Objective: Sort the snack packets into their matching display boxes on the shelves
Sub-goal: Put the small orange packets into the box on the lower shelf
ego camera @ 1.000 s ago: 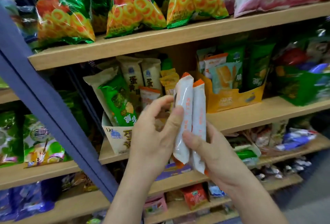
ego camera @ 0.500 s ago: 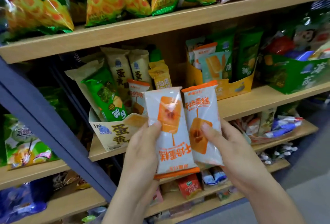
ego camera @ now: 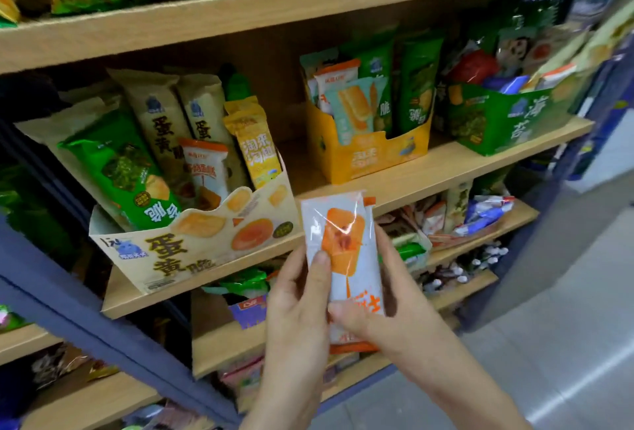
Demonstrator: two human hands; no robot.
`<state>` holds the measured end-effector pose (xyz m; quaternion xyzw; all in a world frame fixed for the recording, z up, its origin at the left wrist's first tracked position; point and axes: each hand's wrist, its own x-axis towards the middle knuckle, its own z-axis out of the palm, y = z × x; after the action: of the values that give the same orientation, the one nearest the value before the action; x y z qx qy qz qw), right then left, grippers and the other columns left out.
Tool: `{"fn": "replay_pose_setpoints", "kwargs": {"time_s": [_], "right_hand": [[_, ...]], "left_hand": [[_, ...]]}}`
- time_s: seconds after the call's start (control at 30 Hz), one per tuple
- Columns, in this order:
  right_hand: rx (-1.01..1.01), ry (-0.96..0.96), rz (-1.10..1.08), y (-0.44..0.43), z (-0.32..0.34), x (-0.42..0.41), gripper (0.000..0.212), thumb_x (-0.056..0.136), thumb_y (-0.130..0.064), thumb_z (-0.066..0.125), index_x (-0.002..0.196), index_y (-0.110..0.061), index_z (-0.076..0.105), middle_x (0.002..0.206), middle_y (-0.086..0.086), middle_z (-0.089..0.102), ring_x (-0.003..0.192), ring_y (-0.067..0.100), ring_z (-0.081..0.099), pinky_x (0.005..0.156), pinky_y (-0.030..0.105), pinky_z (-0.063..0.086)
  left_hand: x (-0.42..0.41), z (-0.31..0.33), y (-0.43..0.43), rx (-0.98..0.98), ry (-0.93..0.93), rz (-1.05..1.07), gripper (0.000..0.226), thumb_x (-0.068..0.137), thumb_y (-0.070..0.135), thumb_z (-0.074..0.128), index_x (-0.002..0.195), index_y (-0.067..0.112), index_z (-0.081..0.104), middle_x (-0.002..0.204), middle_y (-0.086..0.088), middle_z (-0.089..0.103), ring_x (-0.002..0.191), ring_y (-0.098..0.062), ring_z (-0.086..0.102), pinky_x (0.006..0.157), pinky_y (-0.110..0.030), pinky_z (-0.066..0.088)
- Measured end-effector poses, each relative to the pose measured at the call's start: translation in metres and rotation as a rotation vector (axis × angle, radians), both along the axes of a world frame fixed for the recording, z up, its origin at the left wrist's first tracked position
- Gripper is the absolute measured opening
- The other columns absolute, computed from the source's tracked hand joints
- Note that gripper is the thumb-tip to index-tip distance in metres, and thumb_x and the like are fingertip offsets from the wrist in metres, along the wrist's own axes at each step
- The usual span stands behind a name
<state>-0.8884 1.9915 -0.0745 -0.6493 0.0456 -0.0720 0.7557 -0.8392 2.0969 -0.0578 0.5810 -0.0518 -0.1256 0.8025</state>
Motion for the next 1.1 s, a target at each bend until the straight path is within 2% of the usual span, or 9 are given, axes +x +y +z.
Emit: {"fn": "replay_pose_setpoints", "kwargs": {"time_s": [0.1, 0.23, 0.3, 0.47, 0.6, 0.7, 0.8, 0.93, 1.1], "right_hand": [[-0.116, 0.106, -0.098, -0.020, -0.016, -0.011, 0.088, 0.072, -0.034, 0.086, 0.137, -0.062, 0.033, 0.120, -0.018, 0.067, 0.109, 0.008, 0.066, 0.091, 0.034, 0.056], [-0.133, 0.210, -0.154, -0.049, -0.036, -0.025, 0.092, 0.068, -0.021, 0.087, 0.141, -0.046, 0.039, 0.112, -0.011, 0.073, 0.101, 0.010, 0.070, 0.084, 0.032, 0.057], [-0.104, 0.256, -0.103, -0.068, -0.042, -0.032, 0.070, 0.066, -0.021, 0.081, 0.130, -0.036, 0.057, 0.108, -0.004, 0.075, 0.097, 0.013, 0.071, 0.080, 0.031, 0.057], [-0.094, 0.357, 0.118, -0.121, -0.049, -0.041, 0.033, 0.079, -0.022, 0.081, 0.111, -0.023, 0.073, 0.103, 0.002, 0.076, 0.086, 0.012, 0.069, 0.070, 0.026, 0.056], [0.005, 0.454, 0.068, -0.164, -0.054, -0.041, 0.044, 0.072, -0.039, 0.068, 0.113, -0.024, 0.070, 0.098, 0.004, 0.077, 0.077, 0.014, 0.070, 0.061, 0.028, 0.055], [0.046, 0.493, 0.206, -0.197, -0.049, -0.042, 0.038, 0.078, -0.039, 0.067, 0.115, -0.030, 0.066, 0.092, -0.001, 0.076, 0.072, 0.014, 0.070, 0.059, 0.030, 0.056], [0.052, 0.443, 0.272, -0.223, -0.042, -0.039, 0.050, 0.083, -0.029, 0.075, 0.127, -0.044, 0.055, 0.108, -0.001, 0.075, 0.084, 0.023, 0.072, 0.063, 0.037, 0.059], [0.110, 0.356, 0.144, -0.245, -0.044, -0.035, 0.065, 0.078, -0.018, 0.071, 0.131, -0.048, 0.048, 0.108, -0.002, 0.075, 0.086, 0.023, 0.073, 0.059, 0.034, 0.057], [0.109, 0.413, 0.140, -0.266, -0.066, -0.037, 0.060, 0.072, -0.017, 0.082, 0.127, -0.027, 0.062, 0.109, 0.005, 0.075, 0.093, 0.026, 0.073, 0.070, 0.038, 0.058]], "left_hand": [[-0.008, -0.023, -0.020, 0.021, 0.083, -0.014, 0.039, 0.081, 0.039, 0.058, 0.120, 0.035, 0.061, 0.109, 0.004, 0.073, 0.096, -0.019, 0.071, 0.076, -0.037, 0.059], [-0.013, -0.047, -0.036, -0.027, 0.266, -0.108, 0.042, 0.092, 0.017, 0.058, 0.129, 0.036, 0.051, 0.109, -0.004, 0.073, 0.098, -0.028, 0.071, 0.087, -0.053, 0.055], [-0.011, -0.054, -0.041, -0.021, 0.323, -0.167, 0.050, 0.089, 0.009, 0.061, 0.129, 0.037, 0.049, 0.108, -0.008, 0.073, 0.096, -0.035, 0.070, 0.086, -0.056, 0.054], [-0.011, -0.066, -0.063, 0.079, 0.343, -0.213, 0.051, 0.080, 0.024, 0.070, 0.126, 0.037, 0.052, 0.107, -0.010, 0.073, 0.093, -0.036, 0.071, 0.060, -0.036, 0.056], [-0.020, -0.075, -0.100, 0.155, 0.397, -0.088, 0.024, 0.090, 0.017, 0.065, 0.113, 0.022, 0.059, 0.105, -0.016, 0.072, 0.092, -0.042, 0.069, 0.046, -0.026, 0.050], [-0.019, -0.073, -0.132, 0.162, 0.326, -0.074, 0.034, 0.089, 0.016, 0.067, 0.118, 0.031, 0.055, 0.104, -0.013, 0.072, 0.090, -0.035, 0.070, 0.053, -0.036, 0.056], [-0.012, -0.063, -0.159, 0.175, 0.198, -0.104, 0.039, 0.089, 0.015, 0.067, 0.120, 0.035, 0.053, 0.099, -0.004, 0.074, 0.089, -0.027, 0.072, 0.072, -0.046, 0.060], [0.003, -0.051, -0.184, 0.246, 0.090, -0.194, 0.038, 0.090, 0.021, 0.067, 0.125, 0.025, 0.053, 0.106, -0.005, 0.073, 0.089, -0.021, 0.073, 0.068, -0.036, 0.059], [0.014, -0.053, -0.200, 0.372, -0.022, -0.278, 0.044, 0.085, 0.013, 0.072, 0.122, 0.027, 0.054, 0.112, -0.004, 0.069, 0.090, -0.014, 0.072, 0.074, -0.027, 0.059]]}}
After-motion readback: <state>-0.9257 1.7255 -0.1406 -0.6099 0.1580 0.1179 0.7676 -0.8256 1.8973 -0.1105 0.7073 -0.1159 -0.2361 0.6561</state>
